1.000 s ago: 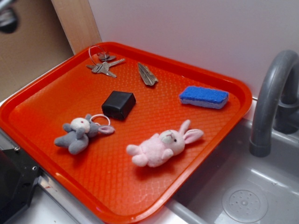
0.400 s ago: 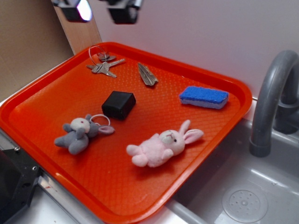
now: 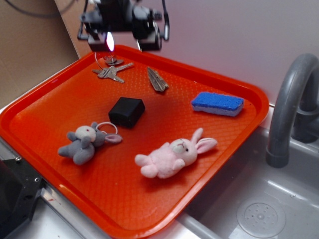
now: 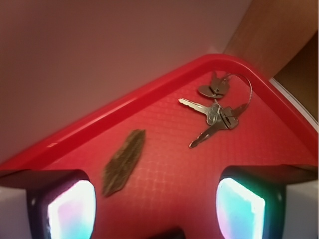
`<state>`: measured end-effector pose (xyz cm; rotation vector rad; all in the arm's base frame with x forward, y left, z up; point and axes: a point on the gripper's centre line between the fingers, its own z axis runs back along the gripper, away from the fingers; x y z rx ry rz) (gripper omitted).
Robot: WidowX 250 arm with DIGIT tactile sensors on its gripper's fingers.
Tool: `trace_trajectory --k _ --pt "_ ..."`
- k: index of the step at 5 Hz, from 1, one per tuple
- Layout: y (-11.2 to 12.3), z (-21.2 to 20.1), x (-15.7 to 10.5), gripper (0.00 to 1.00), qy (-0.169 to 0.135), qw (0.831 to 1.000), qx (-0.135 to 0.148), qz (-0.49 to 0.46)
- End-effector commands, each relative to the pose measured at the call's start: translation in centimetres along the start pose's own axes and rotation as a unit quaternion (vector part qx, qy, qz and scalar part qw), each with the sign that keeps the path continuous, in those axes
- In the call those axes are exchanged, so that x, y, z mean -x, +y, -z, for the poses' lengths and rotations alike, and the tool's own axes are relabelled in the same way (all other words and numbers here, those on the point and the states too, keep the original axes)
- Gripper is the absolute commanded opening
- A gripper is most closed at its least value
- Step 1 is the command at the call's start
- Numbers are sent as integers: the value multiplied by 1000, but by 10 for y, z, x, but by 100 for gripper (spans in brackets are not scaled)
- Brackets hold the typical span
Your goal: Grab the wood chip.
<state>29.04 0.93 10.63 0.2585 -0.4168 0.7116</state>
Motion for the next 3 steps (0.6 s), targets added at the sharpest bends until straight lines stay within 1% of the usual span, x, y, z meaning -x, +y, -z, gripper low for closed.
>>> trace_trajectory --k 1,2,3 --pt "-6 26 -6 100 -63 998 30 10" --pt "-22 38 -12 100 -90 995 37 12" --pt "-31 52 -15 100 -91 995 25 15"
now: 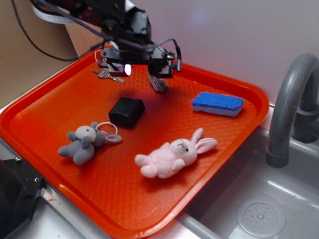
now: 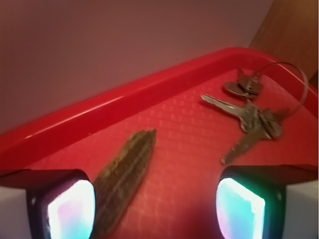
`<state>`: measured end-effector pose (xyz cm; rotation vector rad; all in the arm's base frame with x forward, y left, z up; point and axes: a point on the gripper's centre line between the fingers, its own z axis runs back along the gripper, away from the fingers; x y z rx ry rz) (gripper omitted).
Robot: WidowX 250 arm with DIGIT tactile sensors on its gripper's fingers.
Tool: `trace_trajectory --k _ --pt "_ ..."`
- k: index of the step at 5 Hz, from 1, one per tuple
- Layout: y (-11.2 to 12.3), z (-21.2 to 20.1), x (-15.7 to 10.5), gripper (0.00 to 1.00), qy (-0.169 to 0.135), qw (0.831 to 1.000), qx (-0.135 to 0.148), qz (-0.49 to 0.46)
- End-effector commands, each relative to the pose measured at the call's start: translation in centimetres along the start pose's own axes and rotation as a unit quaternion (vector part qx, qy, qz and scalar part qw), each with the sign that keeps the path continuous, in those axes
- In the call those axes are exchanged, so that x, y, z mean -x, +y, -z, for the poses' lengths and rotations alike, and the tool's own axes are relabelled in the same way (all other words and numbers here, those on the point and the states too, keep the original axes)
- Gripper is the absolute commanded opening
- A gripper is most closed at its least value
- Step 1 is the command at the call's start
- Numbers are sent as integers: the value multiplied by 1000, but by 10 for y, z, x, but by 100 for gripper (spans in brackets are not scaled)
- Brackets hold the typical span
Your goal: Grab the wood chip.
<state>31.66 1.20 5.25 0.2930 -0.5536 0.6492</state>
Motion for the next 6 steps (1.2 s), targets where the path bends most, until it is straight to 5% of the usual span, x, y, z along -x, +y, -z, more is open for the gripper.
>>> trace_trajectory --k 1,2,4,6 --pt "-10 16 -17 84 -11 1000 -2 18" --pt "-2 16 -16 0 -6 999 -3 39" --pt "15 -21 -17 0 2 988 44 149" --pt "36 -88 -38 0 79 958 28 273"
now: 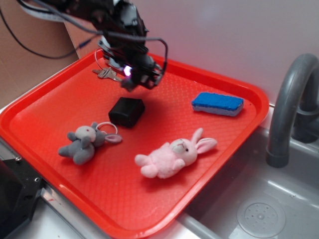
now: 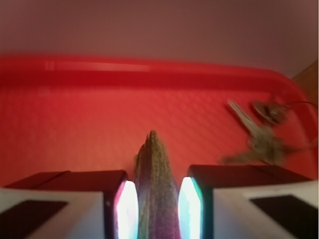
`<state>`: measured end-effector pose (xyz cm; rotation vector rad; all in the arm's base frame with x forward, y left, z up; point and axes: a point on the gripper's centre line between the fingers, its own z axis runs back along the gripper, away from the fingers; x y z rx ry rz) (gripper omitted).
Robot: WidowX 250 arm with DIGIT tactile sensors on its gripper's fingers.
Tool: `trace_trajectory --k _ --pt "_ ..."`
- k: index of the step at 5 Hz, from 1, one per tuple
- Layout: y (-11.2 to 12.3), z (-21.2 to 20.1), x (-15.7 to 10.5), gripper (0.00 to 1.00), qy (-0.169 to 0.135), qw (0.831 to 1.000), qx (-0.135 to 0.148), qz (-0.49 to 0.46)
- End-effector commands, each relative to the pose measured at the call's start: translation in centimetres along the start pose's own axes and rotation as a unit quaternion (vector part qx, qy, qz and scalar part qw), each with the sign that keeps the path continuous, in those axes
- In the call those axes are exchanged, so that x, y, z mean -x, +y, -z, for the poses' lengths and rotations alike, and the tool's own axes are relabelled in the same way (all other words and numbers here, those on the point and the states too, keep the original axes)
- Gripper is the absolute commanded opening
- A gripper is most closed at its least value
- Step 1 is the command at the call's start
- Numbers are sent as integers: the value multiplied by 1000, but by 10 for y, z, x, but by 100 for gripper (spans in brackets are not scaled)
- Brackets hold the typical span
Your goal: Grab the wood chip.
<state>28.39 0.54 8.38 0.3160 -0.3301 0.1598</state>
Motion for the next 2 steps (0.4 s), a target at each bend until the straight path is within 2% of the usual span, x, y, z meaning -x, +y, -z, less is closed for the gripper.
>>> trace_trajectory --k 1,2 --pt "49 -88 -15 0 43 998 2 53" --pt "62 -111 -10 0 63 996 18 56"
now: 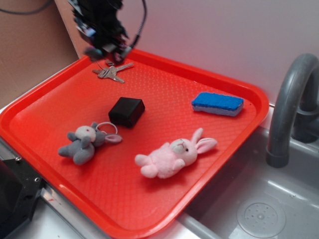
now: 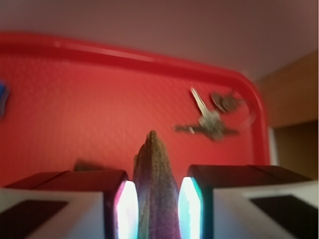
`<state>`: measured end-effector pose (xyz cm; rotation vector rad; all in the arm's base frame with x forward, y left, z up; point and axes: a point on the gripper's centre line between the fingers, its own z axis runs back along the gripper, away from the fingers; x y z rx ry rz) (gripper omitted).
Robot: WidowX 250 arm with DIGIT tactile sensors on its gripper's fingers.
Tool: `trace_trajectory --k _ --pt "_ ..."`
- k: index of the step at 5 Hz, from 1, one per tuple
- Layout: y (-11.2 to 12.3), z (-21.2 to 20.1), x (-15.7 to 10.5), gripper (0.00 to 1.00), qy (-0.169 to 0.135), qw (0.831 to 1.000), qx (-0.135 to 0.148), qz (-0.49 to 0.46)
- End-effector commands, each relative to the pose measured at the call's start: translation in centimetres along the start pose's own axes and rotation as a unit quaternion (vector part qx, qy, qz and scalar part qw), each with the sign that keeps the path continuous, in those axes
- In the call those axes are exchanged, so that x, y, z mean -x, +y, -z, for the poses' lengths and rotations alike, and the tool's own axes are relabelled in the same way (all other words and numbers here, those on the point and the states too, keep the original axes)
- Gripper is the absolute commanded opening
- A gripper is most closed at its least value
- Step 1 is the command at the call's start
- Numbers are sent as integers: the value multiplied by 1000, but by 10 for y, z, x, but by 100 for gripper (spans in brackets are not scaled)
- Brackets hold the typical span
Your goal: Grab the wood chip.
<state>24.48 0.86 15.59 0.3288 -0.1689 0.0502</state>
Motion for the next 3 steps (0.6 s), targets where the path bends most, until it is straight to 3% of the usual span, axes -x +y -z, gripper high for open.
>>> trace_trajectory --k 1,3 --pt "45 -71 -8 0 -10 998 61 -14" --pt "60 -90 -15 0 10 996 87 -20"
